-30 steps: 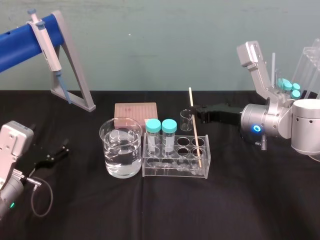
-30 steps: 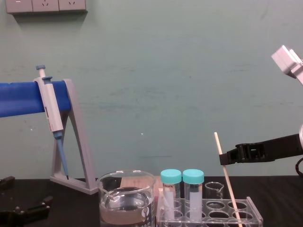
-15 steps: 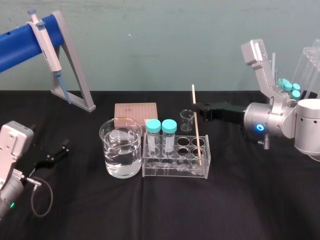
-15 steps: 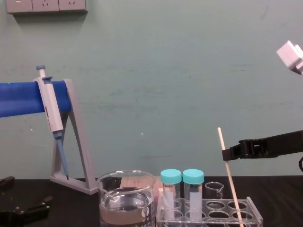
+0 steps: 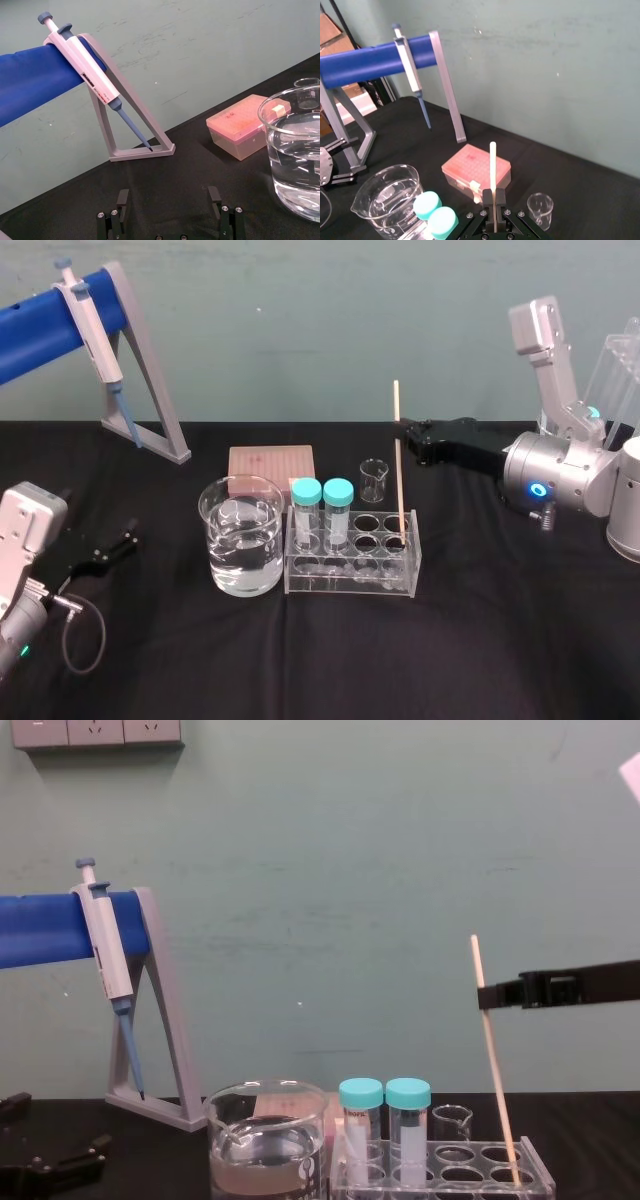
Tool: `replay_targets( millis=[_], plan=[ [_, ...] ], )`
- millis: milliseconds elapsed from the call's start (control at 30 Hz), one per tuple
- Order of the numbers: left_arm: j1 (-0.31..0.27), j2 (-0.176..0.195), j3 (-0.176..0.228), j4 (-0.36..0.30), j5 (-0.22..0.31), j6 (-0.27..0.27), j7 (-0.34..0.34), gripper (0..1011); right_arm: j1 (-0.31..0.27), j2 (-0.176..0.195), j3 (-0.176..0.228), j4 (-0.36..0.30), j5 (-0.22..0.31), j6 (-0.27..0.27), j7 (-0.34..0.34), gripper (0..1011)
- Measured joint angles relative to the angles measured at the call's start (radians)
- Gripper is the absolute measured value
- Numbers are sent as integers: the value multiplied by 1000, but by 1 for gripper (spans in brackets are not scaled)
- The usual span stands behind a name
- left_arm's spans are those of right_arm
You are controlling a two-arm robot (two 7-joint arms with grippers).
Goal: Hold the thermometer with one hand and immerse one end into the beaker, then reinsert it into the test tube rack.
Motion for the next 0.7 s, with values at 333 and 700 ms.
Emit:
replay_targets(
  millis=[333, 700],
  plan=[
    [0, 0, 0, 0, 0, 0, 0, 1004, -43, 37, 34, -106, -42, -99, -3, 30],
    [0, 0, 0, 0, 0, 0, 0, 1004, -121, 57, 111, -253, -96, -297, -16, 30]
  ],
)
